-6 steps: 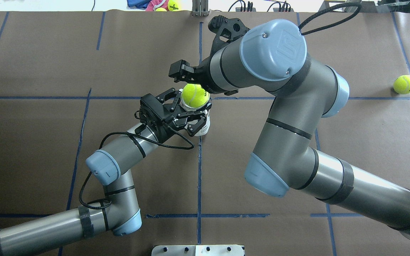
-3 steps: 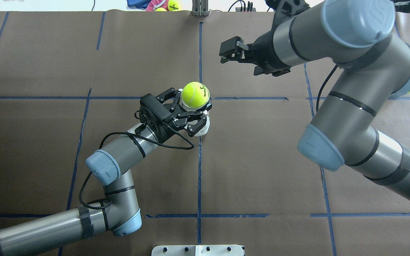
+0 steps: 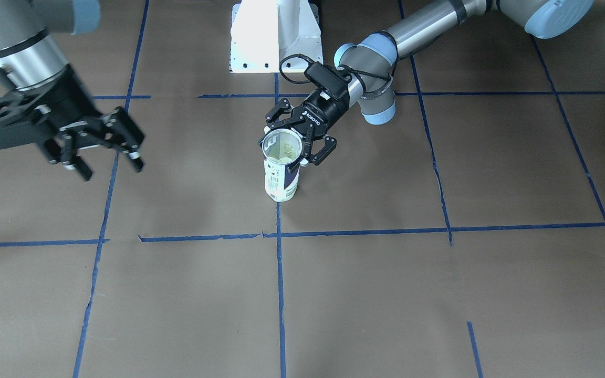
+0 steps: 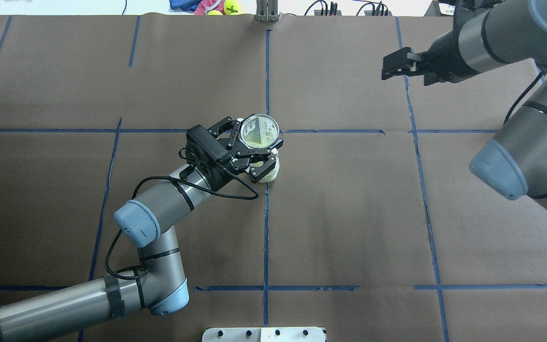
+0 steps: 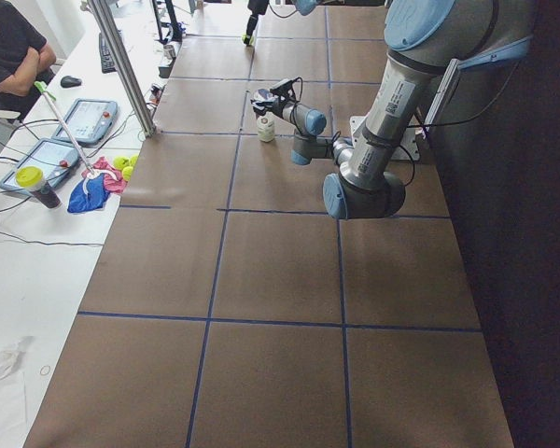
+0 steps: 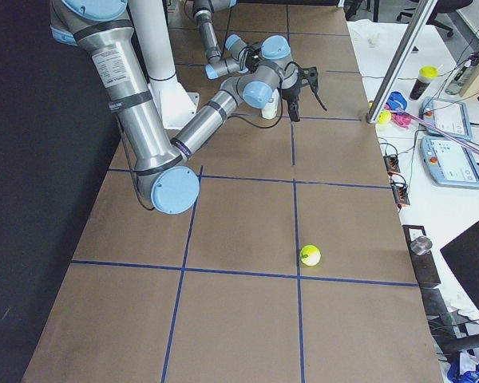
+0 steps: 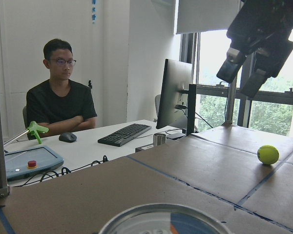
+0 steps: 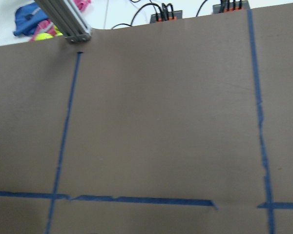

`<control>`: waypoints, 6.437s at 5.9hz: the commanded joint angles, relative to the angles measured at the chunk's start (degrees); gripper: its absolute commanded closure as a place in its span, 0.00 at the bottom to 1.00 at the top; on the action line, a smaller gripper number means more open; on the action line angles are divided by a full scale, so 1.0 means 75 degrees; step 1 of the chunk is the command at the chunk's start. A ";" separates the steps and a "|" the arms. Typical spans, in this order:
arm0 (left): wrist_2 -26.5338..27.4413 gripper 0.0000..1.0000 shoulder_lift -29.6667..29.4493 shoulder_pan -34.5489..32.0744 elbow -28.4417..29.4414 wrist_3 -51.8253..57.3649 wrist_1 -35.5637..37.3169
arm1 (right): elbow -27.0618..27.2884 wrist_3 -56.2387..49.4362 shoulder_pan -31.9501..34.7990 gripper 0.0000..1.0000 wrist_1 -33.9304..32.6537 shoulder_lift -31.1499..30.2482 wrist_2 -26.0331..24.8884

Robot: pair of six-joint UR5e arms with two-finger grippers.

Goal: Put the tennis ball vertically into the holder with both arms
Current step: 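Move the right gripper to the second tennis ball, then grasp the second tennis ball with the right gripper and lift, then carry the second ball with the right gripper above the can, then drop the second ball into the can by opening the right gripper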

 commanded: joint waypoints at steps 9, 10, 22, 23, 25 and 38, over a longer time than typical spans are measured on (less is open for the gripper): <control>0.0000 0.16 0.0003 0.0000 -0.0025 0.0012 0.0012 | -0.6334 -0.6048 0.1759 0.02 0.1924 -0.0131 0.0420; 0.0000 0.16 0.0003 0.0000 -0.0014 0.0012 0.0012 | -0.6346 -0.6269 0.1746 0.02 0.1890 -0.0178 0.0418; 0.0011 0.16 -0.0055 0.0012 -0.0013 0.0012 0.0023 | 0.0262 0.0483 0.0253 0.96 -0.2646 0.1665 0.2364; 0.0011 0.16 -0.0044 0.0000 -0.0013 0.0012 0.0023 | 0.0252 0.1860 -0.0497 0.93 -0.2634 0.2393 0.1899; 0.0011 0.16 -0.0044 0.0012 -0.0002 0.0012 0.0023 | -0.0167 0.3575 -0.1998 0.92 -0.1342 0.2937 0.0052; 0.0000 0.12 -0.0032 0.0000 -0.0048 0.0000 0.0012 | -0.0806 0.3715 -0.1061 0.01 -0.1099 0.3131 0.0728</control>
